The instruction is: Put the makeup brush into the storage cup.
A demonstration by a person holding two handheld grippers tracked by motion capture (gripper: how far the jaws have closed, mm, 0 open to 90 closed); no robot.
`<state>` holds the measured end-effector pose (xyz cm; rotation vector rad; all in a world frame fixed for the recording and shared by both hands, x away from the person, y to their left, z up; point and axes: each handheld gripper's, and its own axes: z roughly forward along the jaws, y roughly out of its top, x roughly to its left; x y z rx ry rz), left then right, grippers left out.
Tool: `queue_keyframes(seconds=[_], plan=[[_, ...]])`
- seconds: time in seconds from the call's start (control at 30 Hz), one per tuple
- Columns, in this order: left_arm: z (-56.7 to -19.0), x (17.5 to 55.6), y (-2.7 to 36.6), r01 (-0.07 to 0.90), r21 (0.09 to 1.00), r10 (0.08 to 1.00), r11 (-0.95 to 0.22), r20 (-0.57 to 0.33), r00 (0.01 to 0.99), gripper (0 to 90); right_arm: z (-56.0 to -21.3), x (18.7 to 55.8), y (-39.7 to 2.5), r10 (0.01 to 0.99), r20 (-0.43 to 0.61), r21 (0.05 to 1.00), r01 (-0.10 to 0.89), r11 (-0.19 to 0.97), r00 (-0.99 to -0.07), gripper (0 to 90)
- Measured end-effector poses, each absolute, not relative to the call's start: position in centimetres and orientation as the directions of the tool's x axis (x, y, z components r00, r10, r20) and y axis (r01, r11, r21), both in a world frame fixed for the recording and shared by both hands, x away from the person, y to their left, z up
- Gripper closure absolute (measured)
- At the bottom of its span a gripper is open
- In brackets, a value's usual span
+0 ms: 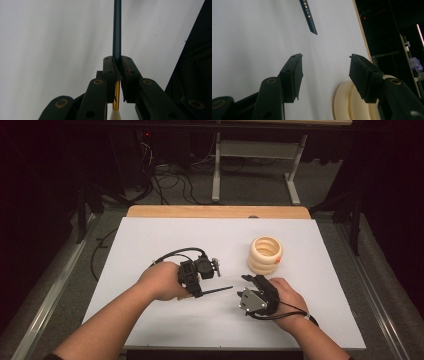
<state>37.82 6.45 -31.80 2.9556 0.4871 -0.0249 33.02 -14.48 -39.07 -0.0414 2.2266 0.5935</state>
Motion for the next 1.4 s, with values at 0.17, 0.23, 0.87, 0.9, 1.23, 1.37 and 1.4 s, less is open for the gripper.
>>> queue_keyframes(seconds=[0.17, 0.23, 0.87, 0.9, 1.23, 1.37, 1.4], plan=[[-31.6, 37.8, 6.3, 0.321, 0.142, 0.319, -0.937, -0.037, 0.947, 83.2, -39.2, 32.9, -14.2, 0.119, -0.743, 0.371, -0.257, 0.893, -0.659, 49.2], [-31.6, 37.8, 6.3, 0.321, 0.141, 0.319, -0.937, -0.037, 0.947, 83.2, -39.2, 32.7, -14.2, 0.117, -0.747, 0.366, -0.257, 0.894, -0.655, 50.3], [-32.0, 37.7, 5.8, 0.304, 0.131, 0.302, -0.943, -0.041, 0.953, 83.2, -39.4, 32.3, -13.4, 0.026, -0.785, 0.295, -0.336, 0.894, -0.619, 58.9], [-32.0, 37.7, 5.8, 0.305, 0.131, 0.302, -0.943, -0.039, 0.952, 83.2, -39.4, 32.2, -13.3, 0.025, -0.782, 0.291, -0.329, 0.899, -0.623, 59.5], [-32.2, 37.6, 5.5, 0.308, 0.118, 0.304, -0.944, -0.044, 0.952, 83.2, -39.6, 32.0, -13.0, 0.006, -0.786, 0.272, -0.338, 0.901, -0.618, 62.0], [-32.2, 37.7, 5.3, 0.309, 0.112, 0.306, -0.945, -0.042, 0.951, 83.2, -39.6, 32.0, -12.9, -0.011, -0.79, 0.262, -0.353, 0.898, -0.613, 64.5], [-32.2, 37.7, 5.2, 0.31, 0.113, 0.307, -0.944, -0.042, 0.951, 83.1, -39.6, 32.0, -12.8, -0.008, -0.789, 0.264, -0.351, 0.899, -0.615, 65.0]])
